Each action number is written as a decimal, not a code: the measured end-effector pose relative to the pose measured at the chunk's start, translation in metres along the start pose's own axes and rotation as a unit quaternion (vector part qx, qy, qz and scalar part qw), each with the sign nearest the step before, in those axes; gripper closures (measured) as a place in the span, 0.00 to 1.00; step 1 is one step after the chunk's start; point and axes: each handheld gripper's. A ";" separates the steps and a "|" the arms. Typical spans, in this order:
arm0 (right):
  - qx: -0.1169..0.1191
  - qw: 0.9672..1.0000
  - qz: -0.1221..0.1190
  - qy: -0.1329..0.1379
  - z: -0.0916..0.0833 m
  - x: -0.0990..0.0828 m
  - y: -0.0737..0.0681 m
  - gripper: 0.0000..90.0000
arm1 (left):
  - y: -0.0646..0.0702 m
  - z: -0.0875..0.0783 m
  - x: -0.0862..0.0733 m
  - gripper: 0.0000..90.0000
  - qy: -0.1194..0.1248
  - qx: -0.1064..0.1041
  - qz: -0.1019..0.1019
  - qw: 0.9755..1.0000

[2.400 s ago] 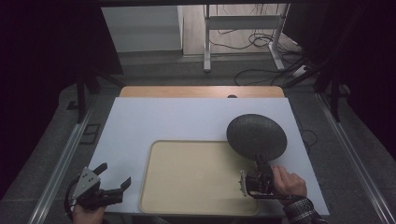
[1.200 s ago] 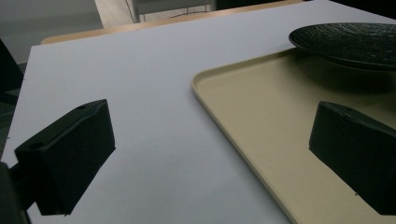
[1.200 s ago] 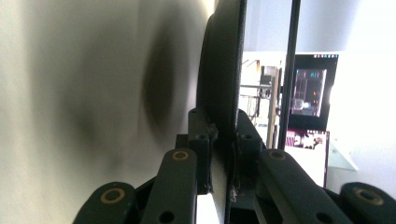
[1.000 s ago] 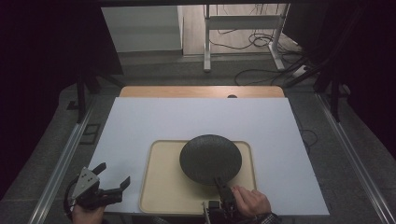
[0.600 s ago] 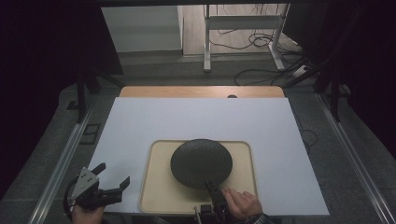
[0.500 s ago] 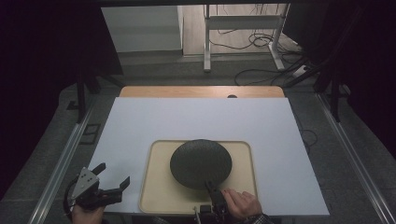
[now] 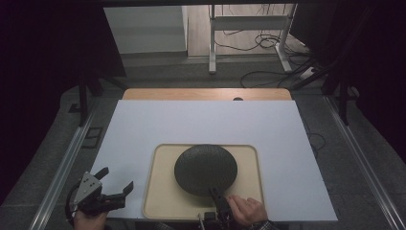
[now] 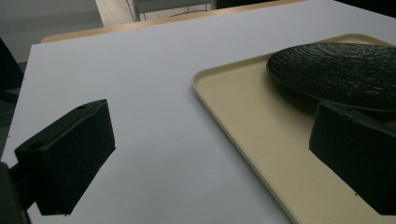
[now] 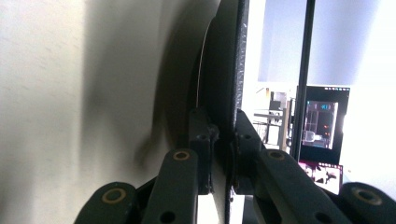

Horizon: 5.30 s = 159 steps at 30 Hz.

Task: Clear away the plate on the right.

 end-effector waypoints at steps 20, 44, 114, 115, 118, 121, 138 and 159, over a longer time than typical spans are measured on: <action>0.011 1.000 0.000 -0.003 -0.005 0.004 -0.004 0.96 | 0.001 0.001 0.000 0.00 -0.003 -0.002 0.004 1.000; 0.064 0.998 0.024 -0.004 0.002 0.005 -0.007 0.87 | 0.003 0.002 0.000 0.00 -0.010 -0.005 0.009 1.000; 0.131 0.983 0.121 0.041 -0.031 -0.003 0.024 0.57 | 0.003 0.003 0.000 0.00 -0.010 -0.004 0.011 1.000; 0.131 0.983 0.124 0.043 -0.031 -0.004 0.025 0.57 | 0.003 0.003 0.000 0.00 -0.010 -0.004 0.011 1.000; 0.132 0.981 0.133 0.044 -0.032 -0.005 0.029 0.56 | 0.003 0.003 0.000 0.00 -0.010 -0.004 0.011 1.000; 0.130 0.980 0.143 0.048 -0.032 -0.007 0.032 0.55 | 0.003 0.003 0.000 0.00 -0.010 -0.005 0.010 1.000; 0.134 0.968 0.206 0.057 -0.023 -0.020 0.051 0.47 | 0.002 0.003 0.000 0.00 -0.014 -0.009 0.007 1.000; 0.143 0.949 0.272 0.073 -0.017 -0.034 0.061 0.39 | 0.002 0.004 0.000 0.00 -0.017 -0.009 0.008 1.000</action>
Point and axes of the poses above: each handheld gripper's, and its own axes: z roughly forward along the jaws, x roughly out of its top, y roughly to its right, and after that the axes turned 8 degrees about x, right-handed
